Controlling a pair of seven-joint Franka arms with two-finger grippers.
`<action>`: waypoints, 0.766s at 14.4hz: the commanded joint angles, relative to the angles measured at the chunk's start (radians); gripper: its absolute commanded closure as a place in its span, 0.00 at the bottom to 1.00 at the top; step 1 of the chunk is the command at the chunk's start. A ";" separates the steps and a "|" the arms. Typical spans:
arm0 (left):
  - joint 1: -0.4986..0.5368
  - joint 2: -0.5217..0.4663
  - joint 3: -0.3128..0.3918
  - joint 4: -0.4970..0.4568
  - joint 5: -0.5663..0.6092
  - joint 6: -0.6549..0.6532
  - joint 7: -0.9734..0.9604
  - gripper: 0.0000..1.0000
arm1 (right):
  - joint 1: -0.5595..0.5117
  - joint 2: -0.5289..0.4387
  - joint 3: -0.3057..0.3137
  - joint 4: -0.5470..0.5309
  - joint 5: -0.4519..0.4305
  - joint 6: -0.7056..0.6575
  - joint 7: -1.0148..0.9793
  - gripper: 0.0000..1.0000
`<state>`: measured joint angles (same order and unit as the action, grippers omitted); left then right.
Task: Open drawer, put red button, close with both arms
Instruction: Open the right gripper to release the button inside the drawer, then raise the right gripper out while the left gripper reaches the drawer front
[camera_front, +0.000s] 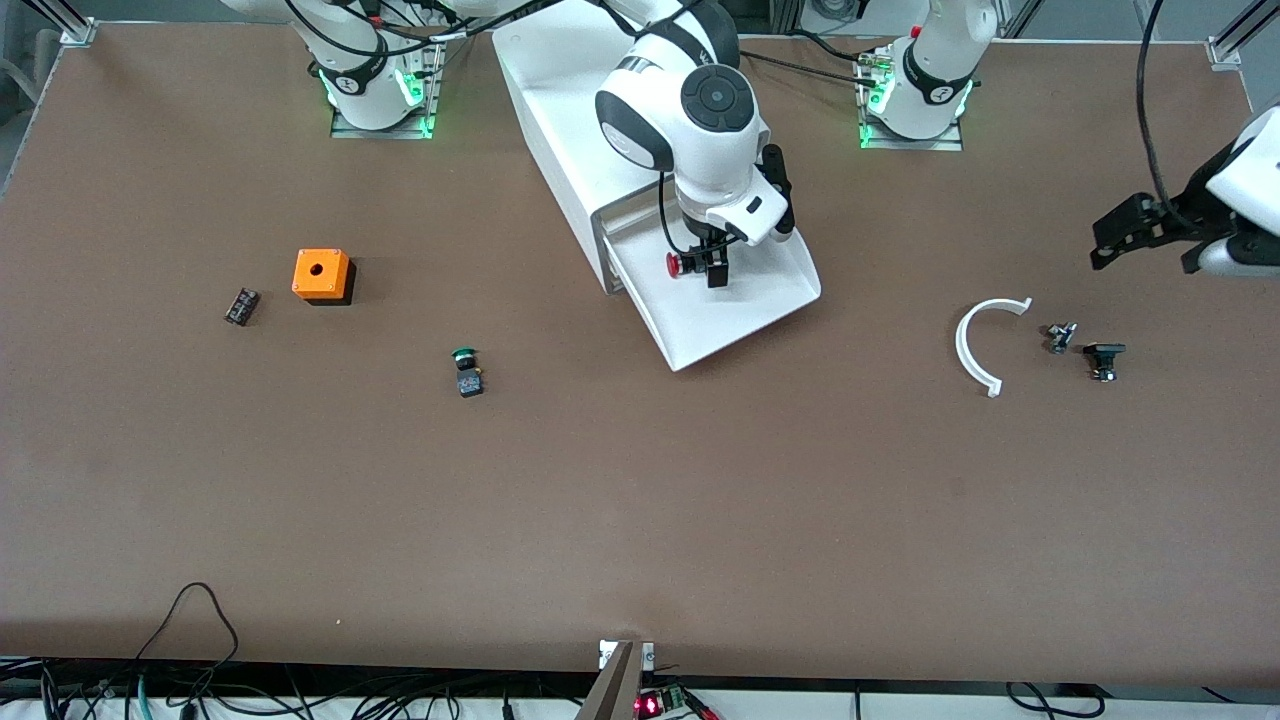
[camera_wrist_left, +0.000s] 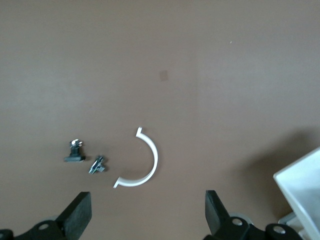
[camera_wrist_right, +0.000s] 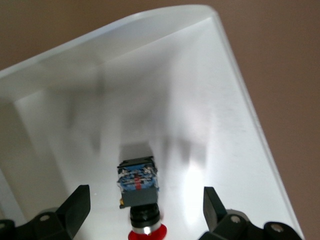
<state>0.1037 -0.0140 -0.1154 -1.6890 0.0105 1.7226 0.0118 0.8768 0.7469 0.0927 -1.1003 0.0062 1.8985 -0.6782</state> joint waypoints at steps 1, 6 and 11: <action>-0.027 0.089 -0.045 0.023 0.019 0.069 -0.123 0.00 | -0.010 -0.052 -0.051 0.028 -0.002 -0.058 0.133 0.00; -0.114 0.224 -0.093 -0.037 0.020 0.274 -0.373 0.00 | -0.021 -0.119 -0.233 0.013 -0.089 -0.099 0.205 0.00; -0.220 0.393 -0.093 -0.058 0.020 0.451 -0.573 0.00 | -0.152 -0.152 -0.254 -0.012 -0.094 -0.099 0.396 0.00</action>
<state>-0.0801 0.3165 -0.2119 -1.7528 0.0105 2.1125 -0.4768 0.7660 0.6292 -0.1724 -1.0729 -0.0684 1.8097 -0.3607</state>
